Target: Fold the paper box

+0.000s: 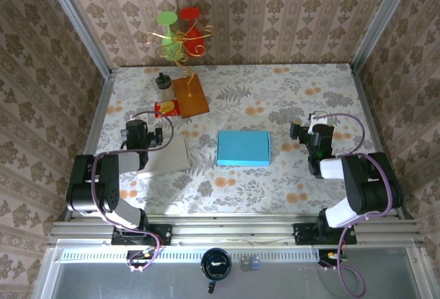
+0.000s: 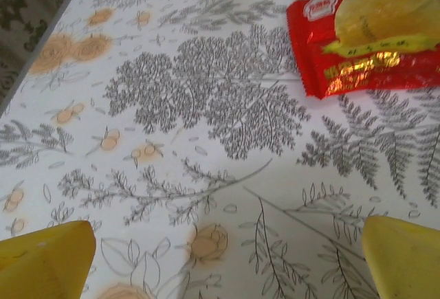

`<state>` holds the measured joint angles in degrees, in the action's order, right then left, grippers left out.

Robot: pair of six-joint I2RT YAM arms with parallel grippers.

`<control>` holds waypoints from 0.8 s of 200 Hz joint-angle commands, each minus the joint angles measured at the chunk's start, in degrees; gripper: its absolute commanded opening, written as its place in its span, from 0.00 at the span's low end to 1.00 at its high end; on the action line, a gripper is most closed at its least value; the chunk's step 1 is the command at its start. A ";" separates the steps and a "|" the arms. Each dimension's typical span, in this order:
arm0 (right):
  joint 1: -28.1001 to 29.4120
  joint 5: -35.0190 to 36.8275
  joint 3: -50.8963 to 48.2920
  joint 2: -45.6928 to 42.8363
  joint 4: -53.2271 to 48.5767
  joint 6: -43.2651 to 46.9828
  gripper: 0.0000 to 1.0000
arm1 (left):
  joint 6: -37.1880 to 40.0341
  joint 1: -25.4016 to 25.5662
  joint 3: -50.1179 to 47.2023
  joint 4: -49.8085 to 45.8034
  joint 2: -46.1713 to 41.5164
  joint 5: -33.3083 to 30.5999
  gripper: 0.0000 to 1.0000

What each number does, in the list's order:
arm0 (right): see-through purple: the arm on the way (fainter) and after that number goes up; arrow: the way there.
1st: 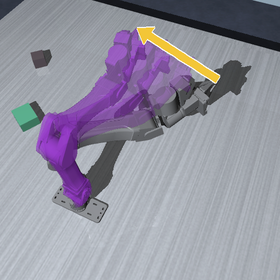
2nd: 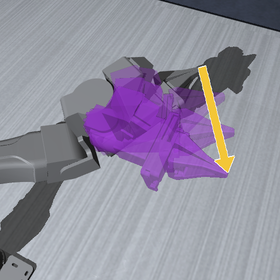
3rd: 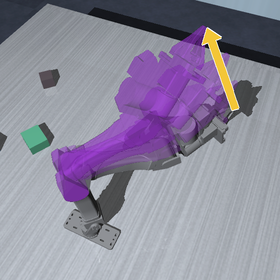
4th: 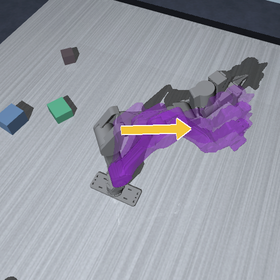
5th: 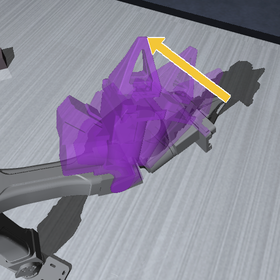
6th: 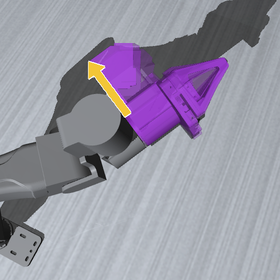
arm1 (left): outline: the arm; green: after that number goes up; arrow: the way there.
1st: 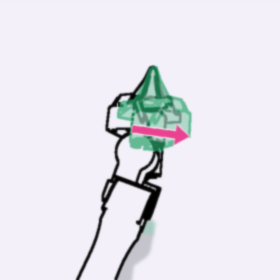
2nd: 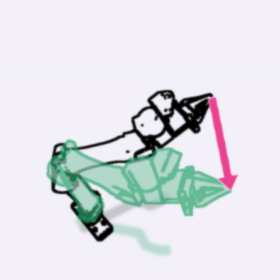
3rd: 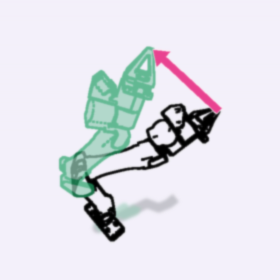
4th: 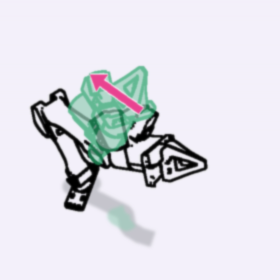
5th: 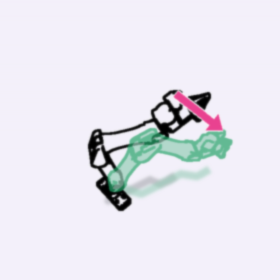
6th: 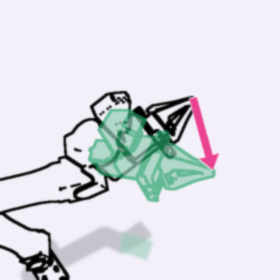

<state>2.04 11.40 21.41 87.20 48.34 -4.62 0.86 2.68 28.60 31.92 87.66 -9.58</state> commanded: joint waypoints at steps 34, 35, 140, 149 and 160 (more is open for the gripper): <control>0.32 0.73 1.10 0.43 2.26 1.19 1.00 | 0.76 -1.73 -14.19 35.13 1.35 4.90 1.00; 0.28 0.73 1.10 0.43 2.27 1.19 1.00 | 0.87 -1.76 -14.23 35.36 1.58 5.00 1.00; 0.48 1.19 1.01 0.43 2.38 1.33 1.00 | 0.21 -1.16 -8.55 25.28 1.59 -0.49 1.00; 0.68 1.50 0.97 0.43 2.33 1.41 1.00 | 0.19 -1.13 -8.58 25.35 1.55 -0.48 1.00; 0.68 1.52 1.17 0.60 2.22 1.37 1.00 | 0.34 -1.05 -8.24 24.81 1.62 -0.44 1.00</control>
<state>2.26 11.38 21.74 87.29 48.71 -4.40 1.15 1.19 20.51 56.18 89.73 -9.23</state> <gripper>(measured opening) 0.999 0.999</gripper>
